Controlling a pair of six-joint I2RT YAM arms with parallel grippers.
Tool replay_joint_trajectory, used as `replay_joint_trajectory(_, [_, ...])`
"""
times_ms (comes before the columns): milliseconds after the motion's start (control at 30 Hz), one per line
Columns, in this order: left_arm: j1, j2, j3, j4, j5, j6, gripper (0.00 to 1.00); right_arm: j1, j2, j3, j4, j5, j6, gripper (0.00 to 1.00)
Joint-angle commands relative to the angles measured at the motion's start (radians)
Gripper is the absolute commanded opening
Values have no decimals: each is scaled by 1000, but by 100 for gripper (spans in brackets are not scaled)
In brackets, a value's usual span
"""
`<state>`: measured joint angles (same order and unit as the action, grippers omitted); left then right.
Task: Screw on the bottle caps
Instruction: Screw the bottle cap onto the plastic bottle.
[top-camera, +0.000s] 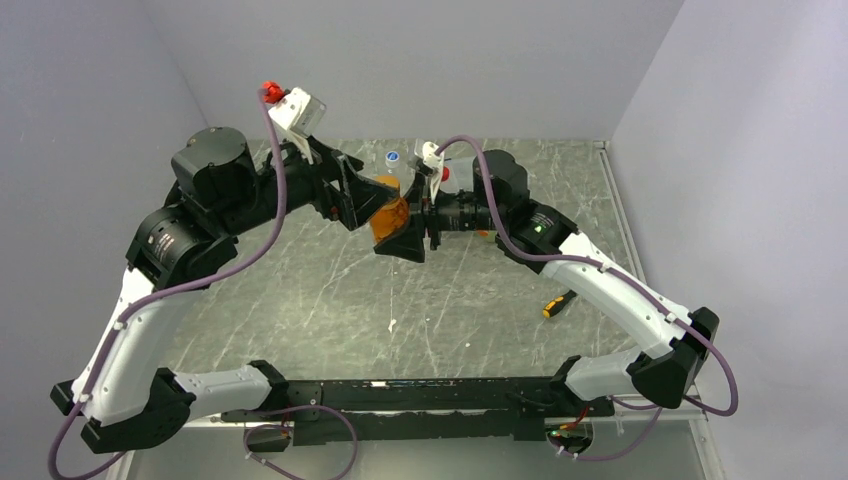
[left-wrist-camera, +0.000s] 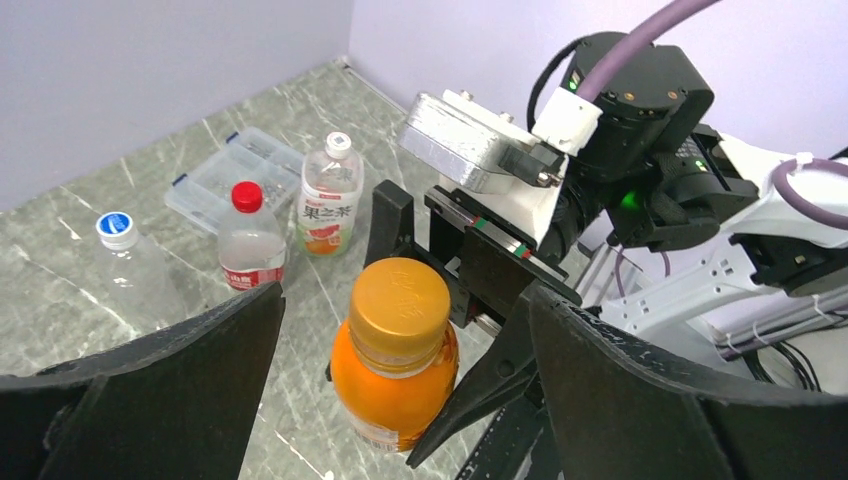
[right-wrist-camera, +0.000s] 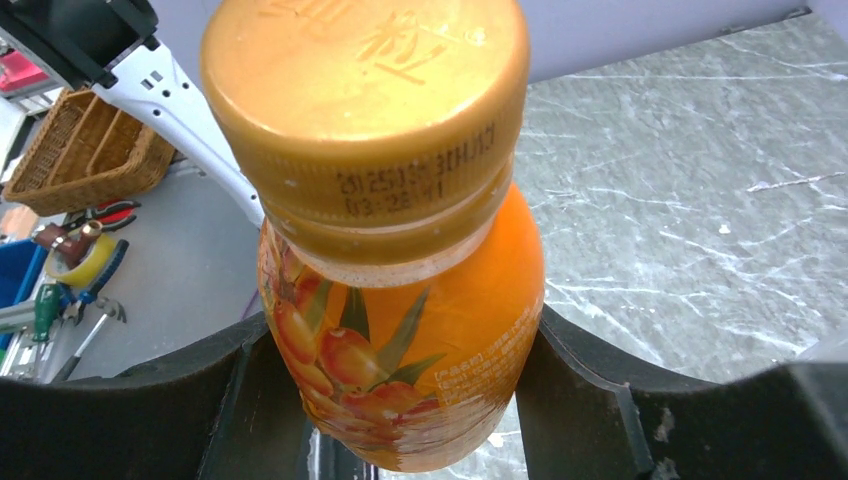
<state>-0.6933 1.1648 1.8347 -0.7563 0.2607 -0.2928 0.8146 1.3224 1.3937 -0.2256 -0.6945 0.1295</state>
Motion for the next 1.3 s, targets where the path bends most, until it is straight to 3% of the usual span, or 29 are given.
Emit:
replay_joint_trajectory(0, [-3,-24,-32,74,-73,1,95,13,-8,2,39,67,-31,12])
replay_joint_trajectory(467, [-3,7,-22,57,2,115,77,32,3,11,18,75,-45,12])
replay_joint_trajectory(1267, [-3,16,-32,23,9,129,47,37,-7,11,22,92,-43,12])
